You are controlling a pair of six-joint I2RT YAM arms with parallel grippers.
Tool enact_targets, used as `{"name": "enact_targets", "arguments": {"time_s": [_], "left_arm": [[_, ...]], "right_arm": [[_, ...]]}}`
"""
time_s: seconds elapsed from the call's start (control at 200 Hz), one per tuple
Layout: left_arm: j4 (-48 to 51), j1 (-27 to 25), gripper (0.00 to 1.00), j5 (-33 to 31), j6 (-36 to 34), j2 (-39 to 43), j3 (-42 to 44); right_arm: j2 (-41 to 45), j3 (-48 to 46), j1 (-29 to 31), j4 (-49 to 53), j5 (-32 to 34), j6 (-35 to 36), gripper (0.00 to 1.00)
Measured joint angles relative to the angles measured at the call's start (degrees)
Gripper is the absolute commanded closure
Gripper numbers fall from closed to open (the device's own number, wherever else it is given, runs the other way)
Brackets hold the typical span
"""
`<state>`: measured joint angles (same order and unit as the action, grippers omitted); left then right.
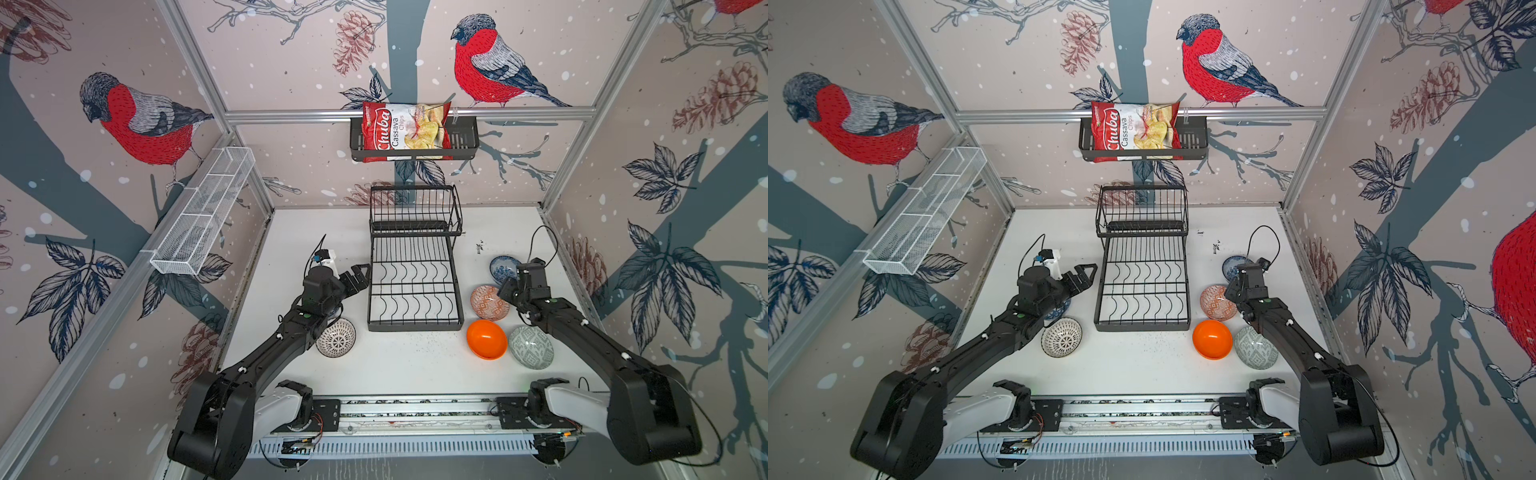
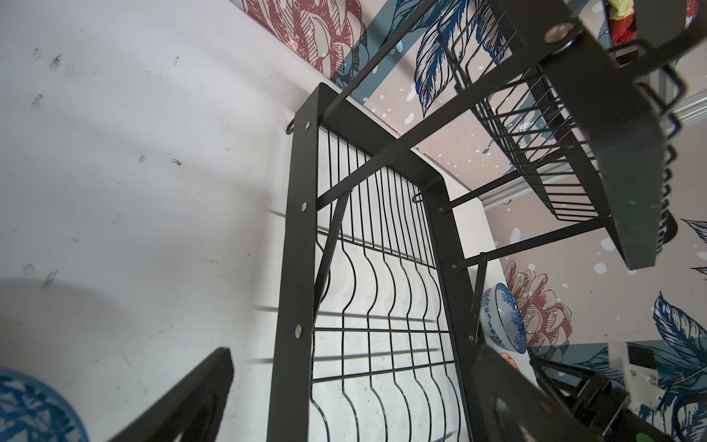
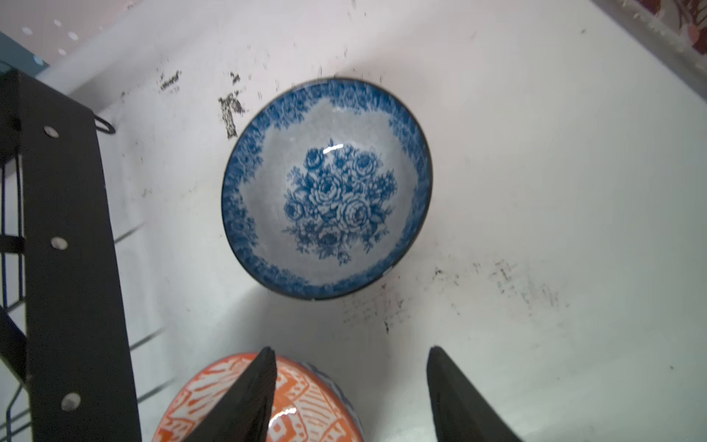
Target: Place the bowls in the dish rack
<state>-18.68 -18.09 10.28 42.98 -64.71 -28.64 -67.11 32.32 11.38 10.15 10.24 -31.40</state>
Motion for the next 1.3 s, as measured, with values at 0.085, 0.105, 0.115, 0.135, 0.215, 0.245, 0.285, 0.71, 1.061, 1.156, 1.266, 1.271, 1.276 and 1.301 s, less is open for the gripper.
{"name": "enact_targets", "arguments": {"time_s": [0.085,0.105,0.115,0.135,0.215,0.245,0.285,0.71,1.061,1.156,1.266,1.271,1.276,1.301], "left_arm": [[0.04,0.0,0.02,0.0,-0.02,0.22,-0.31],[0.04,0.0,0.01,0.02,-0.02,0.24,-0.35],[0.04,0.0,0.02,0.0,-0.02,0.24,-0.39],[0.04,0.0,0.02,0.02,-0.02,0.24,-0.42],[0.07,0.0,0.02,0.07,-0.04,0.24,-0.55],[0.07,-0.02,0.02,0.09,-0.04,0.24,-0.59],[0.07,-0.02,0.02,0.09,-0.07,0.17,-0.63],[0.04,-0.02,0.02,0.66,-0.07,-0.57,-0.96],[0.07,-0.02,0.02,0.68,-0.07,-0.55,-1.27],[1.44,-0.02,0.02,0.57,-0.09,-0.87,-2.23],[4.85,-0.04,0.01,-0.35,-0.55,-0.94,-4.17],[4.92,-0.04,0.02,-0.42,-0.57,-0.94,-4.22],[5.11,-0.04,0.02,-0.55,-0.63,-0.92,-4.33],[6.05,-0.04,0.01,-1.38,-0.94,-0.87,-4.74]], "right_arm": [[-1.18,-0.42,0.92,0.24,-0.98,0.0,0.42],[-1.68,-0.42,0.96,0.24,-1.31,0.0,0.43],[-1.95,-0.42,0.96,0.22,-1.49,0.0,0.44],[-2.49,-0.42,0.96,0.2,-1.68,0.0,0.45],[-3.91,-0.68,1.01,0.15,-2.21,0.0,0.54],[-4.15,-0.9,1.03,0.13,-2.51,-0.02,0.57],[-4.74,-1.14,1.05,-0.13,-2.69,-0.04,0.61],[-7.41,-2.49,-10.69,-2.99,-5.46,-1.95,0.76],[-7.15,-0.37,-13.66,-3.06,-3.43,-2.03,0.67],[-5.92,0.52,-13.64,-2.36,-3.15,-2.01,0.57],[-2.84,1.6,-12.52,-1.55,-2.95,-1.97,0.39],[-2.73,1.64,-12.48,-1.55,-2.95,-1.97,0.38],[-2.49,1.75,-12.37,-1.53,-2.95,-1.97,0.37],[-1.7,2.01,-11.87,-1.51,-2.93,-1.99,0.33]]}}
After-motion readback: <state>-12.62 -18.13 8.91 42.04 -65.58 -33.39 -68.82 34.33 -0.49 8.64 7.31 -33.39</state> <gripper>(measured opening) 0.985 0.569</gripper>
